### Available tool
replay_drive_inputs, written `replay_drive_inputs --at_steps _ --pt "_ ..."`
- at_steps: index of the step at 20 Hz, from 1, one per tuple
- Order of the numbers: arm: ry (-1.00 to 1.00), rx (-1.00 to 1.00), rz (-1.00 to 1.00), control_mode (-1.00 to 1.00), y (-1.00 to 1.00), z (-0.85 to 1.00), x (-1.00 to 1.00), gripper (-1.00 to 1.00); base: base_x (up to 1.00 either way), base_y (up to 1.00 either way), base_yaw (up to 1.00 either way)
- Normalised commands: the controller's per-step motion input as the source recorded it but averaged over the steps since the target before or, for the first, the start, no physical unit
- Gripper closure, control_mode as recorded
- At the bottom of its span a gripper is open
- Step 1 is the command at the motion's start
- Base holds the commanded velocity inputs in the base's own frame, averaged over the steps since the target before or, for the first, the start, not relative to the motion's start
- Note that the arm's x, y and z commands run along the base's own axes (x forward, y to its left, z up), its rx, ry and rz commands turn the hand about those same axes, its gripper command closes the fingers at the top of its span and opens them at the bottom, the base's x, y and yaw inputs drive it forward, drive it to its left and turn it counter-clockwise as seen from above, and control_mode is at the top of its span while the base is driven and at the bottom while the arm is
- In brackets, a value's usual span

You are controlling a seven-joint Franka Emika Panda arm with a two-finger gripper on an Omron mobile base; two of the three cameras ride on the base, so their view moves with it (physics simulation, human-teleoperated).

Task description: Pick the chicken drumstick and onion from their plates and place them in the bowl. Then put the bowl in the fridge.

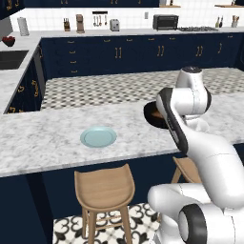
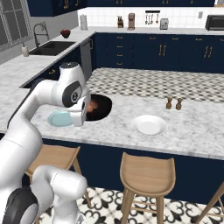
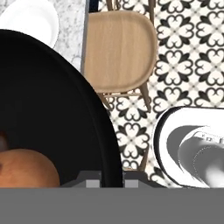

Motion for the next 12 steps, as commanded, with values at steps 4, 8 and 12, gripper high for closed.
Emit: replay_drive_inputs --at_steps 4,8,12 --pt "0.0 0.0 0.0 -1.0 0.34 0.12 -0.19 1.0 0.0 0.0 0.0" --pt "0.0 0.01 0.0 -1.0 0.04 0.0 -0.38 1.0 0.0 0.0 0.0" --pt "0.0 0.0 0.0 -1.0 0.0 0.0 -0.11 1.0 0.0 0.0 0.0"
